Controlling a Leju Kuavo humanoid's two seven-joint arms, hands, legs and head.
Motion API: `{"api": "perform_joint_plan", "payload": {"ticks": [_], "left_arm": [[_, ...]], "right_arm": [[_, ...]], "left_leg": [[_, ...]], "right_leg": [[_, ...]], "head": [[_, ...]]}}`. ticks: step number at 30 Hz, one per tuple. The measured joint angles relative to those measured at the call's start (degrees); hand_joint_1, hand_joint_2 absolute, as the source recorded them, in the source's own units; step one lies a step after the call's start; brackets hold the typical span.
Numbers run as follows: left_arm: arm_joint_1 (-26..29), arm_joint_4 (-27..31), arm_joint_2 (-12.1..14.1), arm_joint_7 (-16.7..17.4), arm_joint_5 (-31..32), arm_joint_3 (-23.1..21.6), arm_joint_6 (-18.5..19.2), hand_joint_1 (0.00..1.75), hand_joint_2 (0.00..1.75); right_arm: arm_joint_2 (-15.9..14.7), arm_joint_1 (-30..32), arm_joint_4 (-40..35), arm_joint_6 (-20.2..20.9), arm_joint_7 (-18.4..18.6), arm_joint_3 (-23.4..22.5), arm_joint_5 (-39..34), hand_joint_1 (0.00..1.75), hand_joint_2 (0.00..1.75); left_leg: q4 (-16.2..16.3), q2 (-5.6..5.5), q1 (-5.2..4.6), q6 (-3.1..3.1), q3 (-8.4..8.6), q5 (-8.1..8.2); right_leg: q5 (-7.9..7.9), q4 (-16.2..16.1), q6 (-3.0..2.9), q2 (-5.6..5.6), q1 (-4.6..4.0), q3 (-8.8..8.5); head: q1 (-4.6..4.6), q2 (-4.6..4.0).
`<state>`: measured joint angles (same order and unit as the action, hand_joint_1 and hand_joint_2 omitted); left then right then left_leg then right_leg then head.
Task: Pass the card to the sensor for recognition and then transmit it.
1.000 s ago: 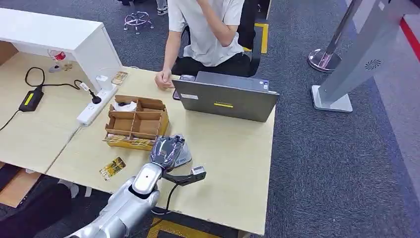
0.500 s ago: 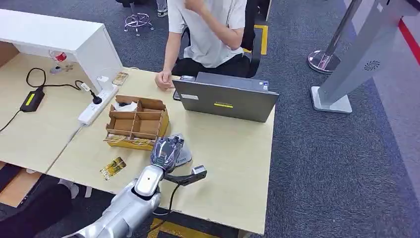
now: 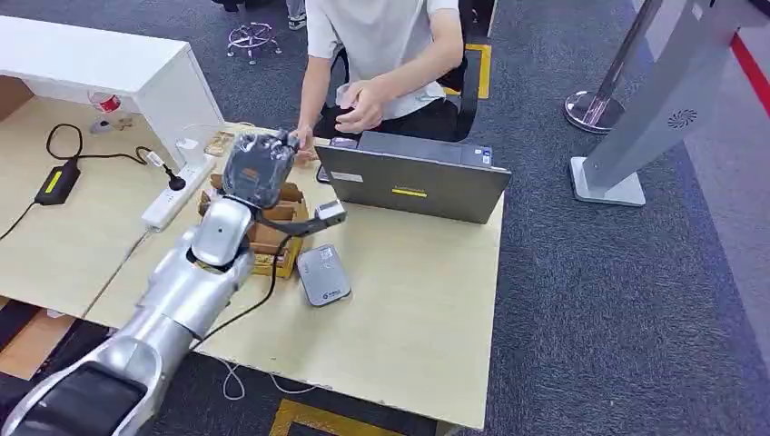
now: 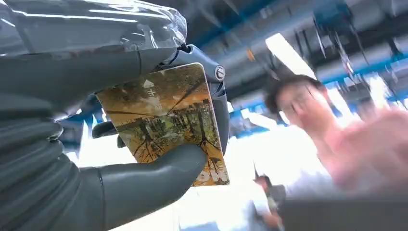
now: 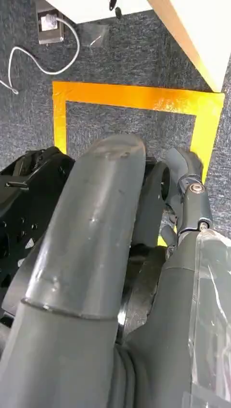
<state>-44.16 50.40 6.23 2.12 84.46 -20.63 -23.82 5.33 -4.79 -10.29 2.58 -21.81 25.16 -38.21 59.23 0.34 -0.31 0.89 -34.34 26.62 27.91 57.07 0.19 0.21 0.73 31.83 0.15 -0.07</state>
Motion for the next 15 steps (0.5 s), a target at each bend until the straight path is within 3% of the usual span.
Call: {"api": "perform_joint_plan", "payload": {"ticks": [6,11,12,15], "left_arm": [[-9.6,0.3,4.8,-0.7,0.3,0.0,3.6,1.75,1.75],[-12.0,0.3,6.2,-0.7,0.6,0.0,4.2,1.75,1.75],[-12.0,0.3,6.3,-0.7,0.8,0.0,4.1,0.0,1.75],[-11.7,0.3,6.3,-0.5,1.1,0.0,4.1,0.0,1.75]], "right_arm": [[0.0,-0.1,0.0,1.0,-0.3,-0.7,-0.2,0.0,0.0],[0.0,-0.2,0.0,0.9,-0.1,-1.0,-0.3,0.0,0.0],[0.0,-0.2,0.0,0.9,-0.1,-1.0,-0.3,0.0,0.0],[0.0,-0.2,0.0,0.9,-0.1,-1.0,-0.4,0.0,0.0]], "left_leg": [[0.0,0.02,0.0,-0.01,-0.02,-0.01],[0.0,-0.01,-0.01,-0.01,-0.03,-0.01],[0.0,-0.01,-0.01,-0.01,-0.02,-0.01],[0.0,-0.01,-0.03,0.0,-0.02,-0.01]], "right_leg": [[0.0,0.0,0.0,0.01,0.01,0.04],[0.01,0.0,0.0,-0.04,0.02,0.03],[0.01,0.0,0.0,-0.03,0.02,0.03],[0.0,0.0,0.0,-0.03,0.02,0.03]], "head": [[-0.02,0.0],[0.0,0.0],[0.0,0.0],[0.02,0.0]]}}
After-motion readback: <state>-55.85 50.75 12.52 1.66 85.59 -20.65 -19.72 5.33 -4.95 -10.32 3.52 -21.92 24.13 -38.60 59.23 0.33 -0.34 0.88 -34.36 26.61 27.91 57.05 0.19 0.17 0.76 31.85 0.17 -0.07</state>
